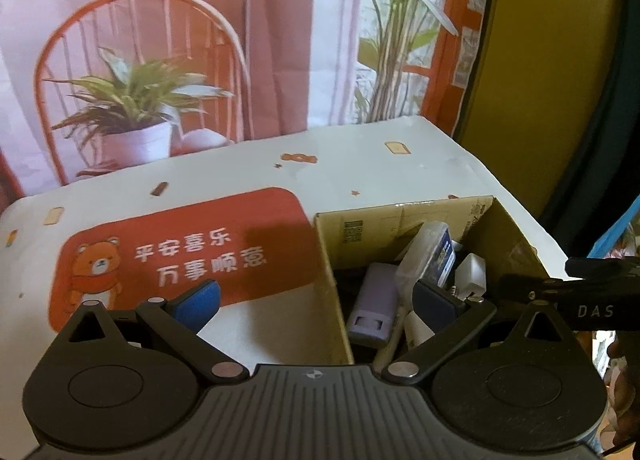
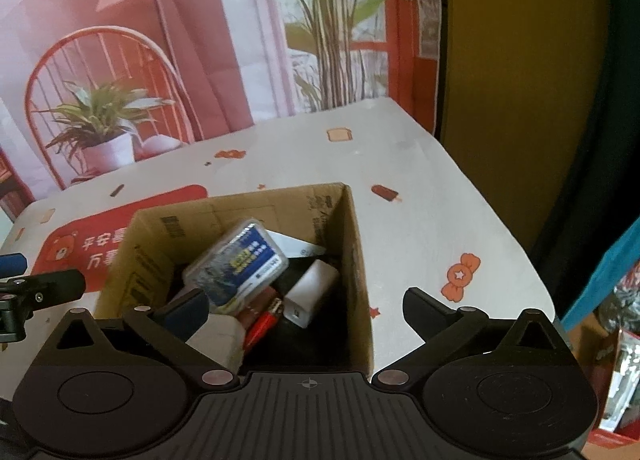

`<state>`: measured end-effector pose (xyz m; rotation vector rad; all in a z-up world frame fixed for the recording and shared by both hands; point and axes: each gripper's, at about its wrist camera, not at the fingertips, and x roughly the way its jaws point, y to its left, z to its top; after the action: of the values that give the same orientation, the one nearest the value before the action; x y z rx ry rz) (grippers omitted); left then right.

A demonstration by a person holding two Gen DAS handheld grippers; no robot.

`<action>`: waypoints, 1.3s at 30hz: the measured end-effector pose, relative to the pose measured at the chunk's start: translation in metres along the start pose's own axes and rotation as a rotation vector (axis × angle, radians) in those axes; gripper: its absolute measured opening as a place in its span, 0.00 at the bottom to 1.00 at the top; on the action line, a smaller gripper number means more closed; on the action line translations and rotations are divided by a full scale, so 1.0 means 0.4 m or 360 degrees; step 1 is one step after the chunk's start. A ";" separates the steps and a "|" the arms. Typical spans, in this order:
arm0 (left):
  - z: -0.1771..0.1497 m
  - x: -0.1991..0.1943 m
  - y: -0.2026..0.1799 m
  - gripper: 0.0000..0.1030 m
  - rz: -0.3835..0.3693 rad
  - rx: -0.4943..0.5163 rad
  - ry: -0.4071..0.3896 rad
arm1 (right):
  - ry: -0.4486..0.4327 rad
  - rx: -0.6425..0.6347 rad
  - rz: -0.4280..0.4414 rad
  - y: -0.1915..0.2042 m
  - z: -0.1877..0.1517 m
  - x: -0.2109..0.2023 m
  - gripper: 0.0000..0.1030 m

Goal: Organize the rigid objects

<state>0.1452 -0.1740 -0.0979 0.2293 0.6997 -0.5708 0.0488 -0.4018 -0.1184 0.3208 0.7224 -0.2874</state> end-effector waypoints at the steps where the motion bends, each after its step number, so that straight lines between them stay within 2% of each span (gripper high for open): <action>1: -0.005 -0.013 0.002 1.00 0.0017 -0.0002 -0.0011 | -0.0006 -0.0007 0.0005 0.005 0.000 -0.009 1.00; 19: -0.100 -0.230 0.071 1.00 0.0229 -0.0049 -0.0060 | -0.0153 -0.0070 0.0080 0.097 -0.052 -0.212 1.00; 25: -0.134 -0.294 0.087 1.00 0.0233 -0.0075 -0.0077 | -0.0194 -0.0093 0.0089 0.119 -0.073 -0.282 1.00; 30: -0.164 -0.352 0.095 1.00 0.0254 -0.0102 -0.0126 | -0.0225 -0.0107 0.0097 0.131 -0.096 -0.338 1.00; 35: -0.187 -0.413 0.100 1.00 0.0226 -0.0126 -0.0218 | -0.0254 -0.0115 0.0087 0.135 -0.125 -0.393 1.00; 39: -0.199 -0.455 0.094 1.00 0.0275 -0.0091 -0.0271 | -0.0268 -0.0117 0.0091 0.135 -0.149 -0.429 1.00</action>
<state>0.0104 -0.0366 -0.0362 0.1830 0.5243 -0.3995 -0.0898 -0.3049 -0.0332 0.2439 0.5556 -0.2299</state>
